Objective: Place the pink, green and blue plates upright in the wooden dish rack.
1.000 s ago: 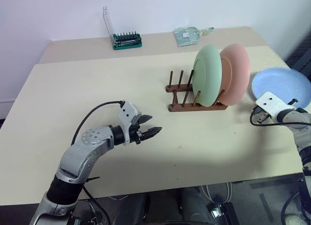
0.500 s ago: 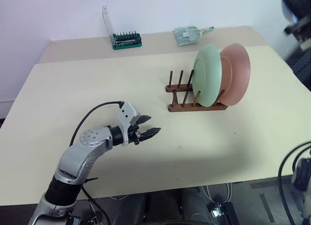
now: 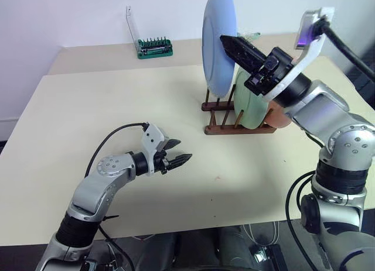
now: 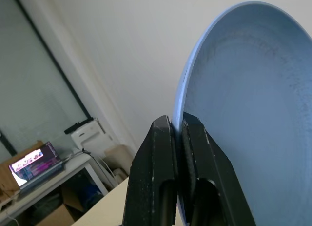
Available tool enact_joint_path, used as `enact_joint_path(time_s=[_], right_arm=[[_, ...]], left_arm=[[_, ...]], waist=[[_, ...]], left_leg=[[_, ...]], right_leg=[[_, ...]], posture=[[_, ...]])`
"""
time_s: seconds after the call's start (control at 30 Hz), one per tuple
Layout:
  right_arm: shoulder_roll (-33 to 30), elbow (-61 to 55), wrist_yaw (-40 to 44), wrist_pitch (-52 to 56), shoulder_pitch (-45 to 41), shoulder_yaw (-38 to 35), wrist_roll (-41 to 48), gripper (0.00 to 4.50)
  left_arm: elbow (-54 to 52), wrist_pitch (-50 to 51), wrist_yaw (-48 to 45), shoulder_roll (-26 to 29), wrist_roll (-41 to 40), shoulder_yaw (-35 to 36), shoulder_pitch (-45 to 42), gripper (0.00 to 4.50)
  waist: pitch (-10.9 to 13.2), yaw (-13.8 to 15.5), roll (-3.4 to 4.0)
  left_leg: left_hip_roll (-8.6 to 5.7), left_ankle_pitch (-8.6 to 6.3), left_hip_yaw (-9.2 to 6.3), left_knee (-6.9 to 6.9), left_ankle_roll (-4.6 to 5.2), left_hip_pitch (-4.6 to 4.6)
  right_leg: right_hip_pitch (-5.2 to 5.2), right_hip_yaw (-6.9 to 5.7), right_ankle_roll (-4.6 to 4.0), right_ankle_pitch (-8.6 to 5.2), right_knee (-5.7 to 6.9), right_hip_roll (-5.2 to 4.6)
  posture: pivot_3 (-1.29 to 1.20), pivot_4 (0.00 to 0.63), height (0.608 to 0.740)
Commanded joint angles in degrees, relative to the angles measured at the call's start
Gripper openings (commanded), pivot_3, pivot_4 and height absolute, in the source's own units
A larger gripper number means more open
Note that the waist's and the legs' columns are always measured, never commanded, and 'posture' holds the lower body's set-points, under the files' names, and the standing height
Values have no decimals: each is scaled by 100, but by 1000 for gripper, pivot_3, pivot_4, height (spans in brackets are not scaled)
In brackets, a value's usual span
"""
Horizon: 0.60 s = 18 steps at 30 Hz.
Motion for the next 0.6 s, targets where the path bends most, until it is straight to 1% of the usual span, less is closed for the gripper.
enact_joint_path(time_s=[0.03,0.2,0.43,0.53,0.6], right_arm=[[109,105,-357,2,11,-60,106,45],[224,312,-611,93,81,-47,181,45],[220,626,-500,111,183,-38,-308,45],[261,690,-435,104,161,-48,-428,977],[183,606,-231,-11,109,30,-820,1936]], left_arm=[[-255,-106,36,-4,3,76,19,3084],[-257,-107,34,-12,-1,72,20,3084],[-276,-67,33,-9,-45,112,-4,3084],[-294,-58,34,12,-46,123,6,3084],[-318,-42,38,20,-57,134,11,3084]], waist=[[0,-4,0],[0,-8,1],[0,-9,1],[0,-11,2],[0,-14,2]], left_leg=[[0,0,1,0,0,0],[3,1,1,0,-1,3],[3,1,3,0,-1,3],[3,1,4,0,-1,3],[4,1,4,-1,-1,4]], right_leg=[[0,0,0,0,0,0],[0,0,0,0,4,4],[1,0,0,0,3,5],[0,1,0,0,3,5],[0,1,0,0,3,6]], posture=[[0,150,740],[0,150,740],[0,150,740],[0,150,740],[0,150,740]])
